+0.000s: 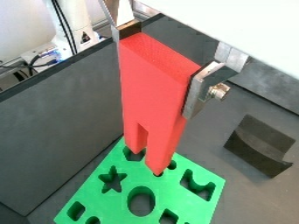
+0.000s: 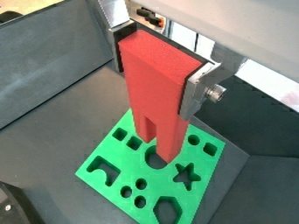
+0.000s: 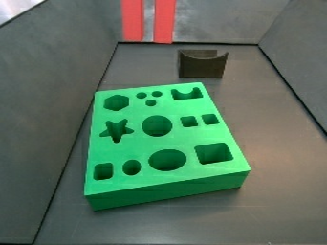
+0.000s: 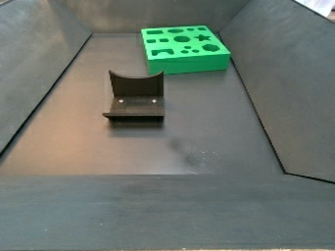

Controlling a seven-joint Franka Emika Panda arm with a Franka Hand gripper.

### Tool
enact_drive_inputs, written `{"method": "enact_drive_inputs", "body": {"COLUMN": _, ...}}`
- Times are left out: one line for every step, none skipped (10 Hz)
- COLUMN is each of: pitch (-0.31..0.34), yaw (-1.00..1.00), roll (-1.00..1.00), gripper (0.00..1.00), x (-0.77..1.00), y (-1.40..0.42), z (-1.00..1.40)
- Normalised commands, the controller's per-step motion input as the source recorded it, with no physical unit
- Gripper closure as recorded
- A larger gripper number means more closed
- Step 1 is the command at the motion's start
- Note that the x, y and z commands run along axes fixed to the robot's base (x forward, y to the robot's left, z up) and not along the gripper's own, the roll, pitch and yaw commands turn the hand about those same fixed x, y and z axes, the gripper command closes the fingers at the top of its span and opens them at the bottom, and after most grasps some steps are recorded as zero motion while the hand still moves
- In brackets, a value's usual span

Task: Pick up the double-square object. Move up. Move to above the board. Insert the double-square object.
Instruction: Insert the double-square object.

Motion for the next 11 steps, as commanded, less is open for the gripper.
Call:
{"method": "enact_drive_inputs", "body": {"pitch": 0.000, "yaw": 0.00, "roll": 0.00, "gripper": 1.00, "x": -0.02, "y": 0.00, "z": 0.00}}
{"method": "enact_drive_inputs", "body": {"pitch": 0.000, "yaw": 0.00, "roll": 0.00, "gripper": 1.00, "x": -0.08, "y": 0.00, "z": -0.13}}
{"method": "enact_drive_inputs", "body": {"pitch": -0.050, "yaw": 0.06, "roll": 0.05, "gripper": 1.00, "x": 0.00, "y": 0.00, "z": -0.44}}
{"method": "enact_drive_inputs", "body": {"pitch": -0.114, "yaw": 0.19, "roll": 0.01, "gripper": 1.00, "x": 0.17, "y": -0.05, "z": -0.63}}
{"method": "enact_drive_inputs", "body": {"pitch": -0.011, "yaw": 0.34, "roll": 0.00, "gripper": 1.00, "x": 0.65, "y": -0.22, "z": -0.64}}
{"method": "enact_drive_inputs", "body": {"pitch": -0.011, "yaw": 0.33, "roll": -0.03, "gripper": 1.00, "x": 0.76, "y": -0.27, "z": -0.43}}
{"method": "enact_drive_inputs", "body": {"pitch": -0.010, "yaw": 0.32, "roll": -0.04, "gripper": 1.00, "x": 0.84, "y": -0.18, "z": -0.29}}
{"method": "enact_drive_inputs", "body": {"pitch": -0.004, "yaw": 0.30, "roll": -0.02, "gripper": 1.00, "x": 0.89, "y": -0.11, "z": -0.17}}
{"method": "enact_drive_inputs", "body": {"pitch": -0.040, "yaw": 0.30, "roll": -0.02, "gripper": 1.00, "x": 0.86, "y": -0.09, "z": -0.15}}
{"method": "enact_drive_inputs", "body": {"pitch": -0.163, "yaw": 0.28, "roll": -0.08, "gripper": 1.00, "x": 0.77, "y": 0.00, "z": -0.23}}
{"method": "enact_drive_inputs", "body": {"pitch": -0.250, "yaw": 0.23, "roll": -0.04, "gripper": 1.00, "x": 0.67, "y": 0.08, "z": -0.30}}
